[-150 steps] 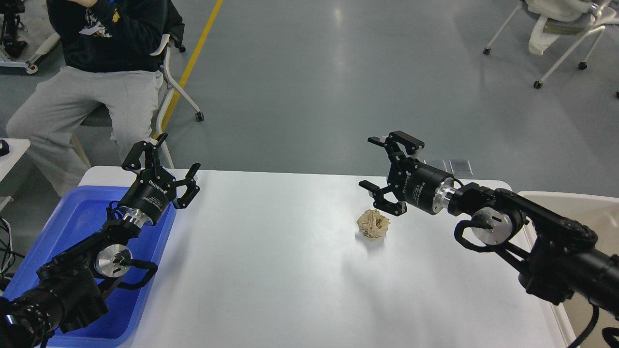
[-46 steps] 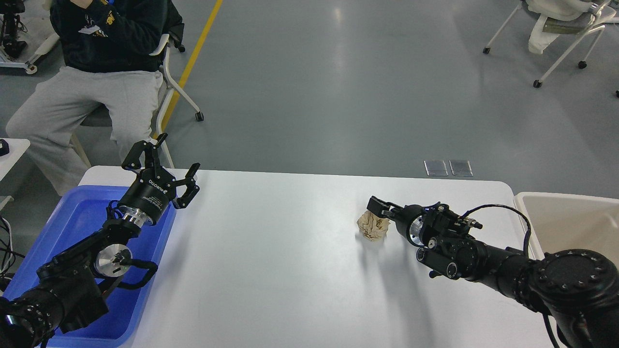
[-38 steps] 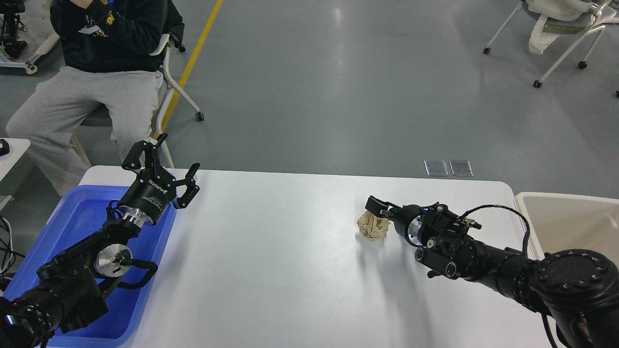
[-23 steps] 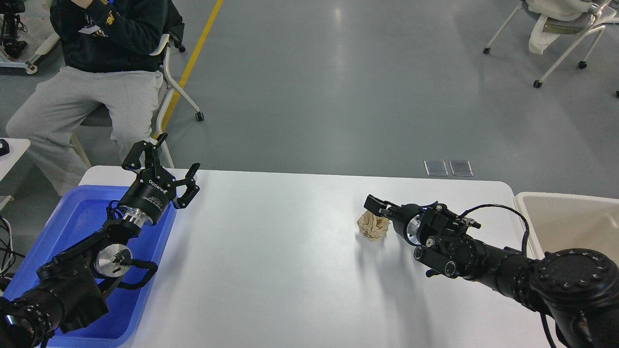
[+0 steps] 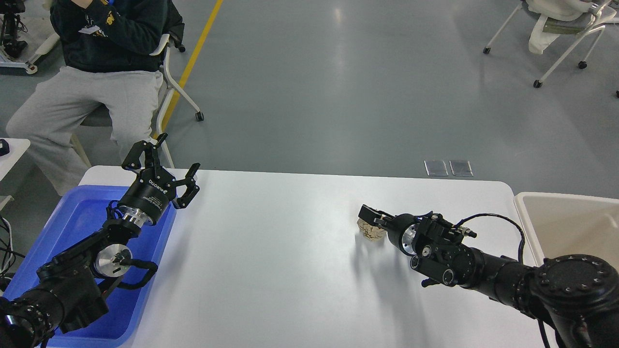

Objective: Tidy desktop
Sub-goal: 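Lower the open right gripper around the paper ball, then close the right gripper on the paper ball, then lift the paper ball and carry it toward the white bin, then lower the right gripper into the white bin and release the ball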

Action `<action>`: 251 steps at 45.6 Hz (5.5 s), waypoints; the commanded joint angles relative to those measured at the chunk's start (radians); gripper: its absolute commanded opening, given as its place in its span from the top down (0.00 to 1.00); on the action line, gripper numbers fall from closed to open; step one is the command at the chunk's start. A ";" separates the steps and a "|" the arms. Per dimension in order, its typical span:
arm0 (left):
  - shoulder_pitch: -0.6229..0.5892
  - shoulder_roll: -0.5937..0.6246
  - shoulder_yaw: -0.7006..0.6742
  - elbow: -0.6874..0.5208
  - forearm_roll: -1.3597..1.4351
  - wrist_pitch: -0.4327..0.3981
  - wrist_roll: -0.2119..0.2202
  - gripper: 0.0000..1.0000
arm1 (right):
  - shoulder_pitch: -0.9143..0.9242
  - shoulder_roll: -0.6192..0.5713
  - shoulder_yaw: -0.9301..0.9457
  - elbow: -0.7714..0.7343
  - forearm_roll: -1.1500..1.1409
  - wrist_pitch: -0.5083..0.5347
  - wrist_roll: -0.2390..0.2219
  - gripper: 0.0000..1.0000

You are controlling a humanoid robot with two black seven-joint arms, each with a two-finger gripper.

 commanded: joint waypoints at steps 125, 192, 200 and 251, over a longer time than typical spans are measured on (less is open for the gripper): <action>0.001 0.000 0.001 0.000 0.000 0.000 0.000 0.00 | -0.087 0.000 0.031 0.090 -0.146 0.010 0.141 1.00; 0.000 0.000 0.001 0.000 0.000 0.000 0.000 0.00 | 0.338 -0.982 0.189 0.878 0.181 0.107 -0.023 1.00; 0.000 0.000 0.001 0.000 0.000 0.000 0.000 0.00 | 0.255 -0.944 0.162 0.596 0.221 0.061 -0.025 1.00; 0.000 0.000 0.000 0.000 0.000 0.000 0.000 0.00 | -0.280 -0.385 0.653 -0.387 0.887 0.075 -0.266 1.00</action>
